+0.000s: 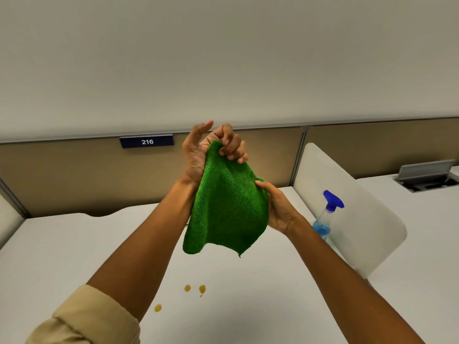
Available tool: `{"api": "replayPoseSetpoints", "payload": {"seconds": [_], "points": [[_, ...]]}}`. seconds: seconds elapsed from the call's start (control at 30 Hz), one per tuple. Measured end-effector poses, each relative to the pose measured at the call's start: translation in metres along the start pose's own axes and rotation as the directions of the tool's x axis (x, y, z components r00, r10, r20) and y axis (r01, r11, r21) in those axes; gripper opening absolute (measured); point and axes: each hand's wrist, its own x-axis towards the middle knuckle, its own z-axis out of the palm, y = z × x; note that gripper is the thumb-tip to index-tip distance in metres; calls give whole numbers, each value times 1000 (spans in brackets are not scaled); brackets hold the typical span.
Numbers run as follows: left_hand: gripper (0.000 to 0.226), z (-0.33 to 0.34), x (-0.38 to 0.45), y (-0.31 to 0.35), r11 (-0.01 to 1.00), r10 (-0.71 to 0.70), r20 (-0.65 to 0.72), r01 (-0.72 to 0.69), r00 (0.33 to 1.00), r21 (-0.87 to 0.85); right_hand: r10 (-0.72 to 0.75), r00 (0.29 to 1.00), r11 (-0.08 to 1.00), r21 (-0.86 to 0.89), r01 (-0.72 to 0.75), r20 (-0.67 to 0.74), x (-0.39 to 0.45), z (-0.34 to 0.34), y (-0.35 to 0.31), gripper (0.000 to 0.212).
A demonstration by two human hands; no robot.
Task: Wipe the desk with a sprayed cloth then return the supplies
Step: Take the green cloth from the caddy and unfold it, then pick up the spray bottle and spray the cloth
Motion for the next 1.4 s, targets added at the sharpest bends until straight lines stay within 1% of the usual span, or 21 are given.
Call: {"api": "replayPoseSetpoints", "payload": {"seconds": [0.07, 0.1, 0.2, 0.27, 0.33, 0.4, 0.47, 0.53, 0.67, 0.7, 0.83, 0.93, 1.03, 1.1, 1.17, 1.23, 1.3, 1.4], "points": [[53, -3, 2, -5, 998, -15, 4, 15, 1000, -57, -30, 999, 998, -61, 28, -38, 0, -12, -2, 37], [58, -5, 4, -8, 997, -21, 4, 21, 1000, -78, -44, 996, 995, -93, 37, -73, 0, -20, -2, 39], [64, -9, 9, -18, 992, -47, -26, 44, 999, -120, -101, 969, 986, -153, 67, -225, -1, -50, -5, 39], [66, -11, 12, -26, 990, -62, -54, 55, 997, -131, -159, 929, 957, -284, 61, -335, -3, -72, -5, 41], [66, -12, 16, -34, 989, -70, -76, 59, 995, -132, -252, 867, 866, -501, 2, -431, -7, -97, -3, 40], [66, -14, 20, -43, 989, -77, -85, 65, 993, -136, -366, 806, 712, -698, -79, -465, -11, -122, 1, 40], [66, -18, 25, -53, 987, -84, -89, 71, 992, -142, -449, 758, 588, -795, -148, -473, -15, -146, 4, 45], [66, -23, 31, -65, 987, -93, -94, 79, 991, -142, -495, 734, 500, -843, -198, -466, -22, -168, 4, 49], [65, -34, 45, -86, 986, -116, -101, 102, 988, -130, -535, 719, 280, -896, -344, -443, -32, -206, 3, 56], [65, -37, 48, -92, 986, -123, -104, 109, 987, -128, -541, 708, 253, -891, -377, -453, -34, -215, 2, 56], [65, -45, 59, -113, 985, -150, -143, 135, 978, -110, -537, 668, 203, -847, -491, -516, -36, -246, -1, 58], [63, -50, 65, -125, 984, -160, -180, 142, 971, -110, -533, 642, 207, -820, -534, -552, -33, -266, -2, 56], [64, -55, 70, -137, 983, -170, -206, 150, 964, -110, -531, 598, 263, -788, -557, -600, -29, -284, -3, 51], [65, -57, 72, -142, 981, -178, -214, 155, 960, -120, -524, 583, 300, -775, -556, -621, -26, -292, -3, 53], [65, -61, 75, -146, 979, -186, -223, 161, 957, -124, -522, 569, 356, -769, -532, -635, -20, -301, -5, 58], [64, -64, 77, -150, 979, -190, -232, 166, 954, -120, -522, 530, 447, -743, -498, -669, -12, -307, -7, 64], [63, -67, 78, -153, 978, -195, -240, 169, 951, -123, -505, 501, 527, -711, -466, -703, -4, -312, -8, 64], [63, -72, 79, -157, 976, -203, -241, 176, 949, -126, -476, 514, 586, -693, -419, -713, 8, -320, -6, 58]]}}
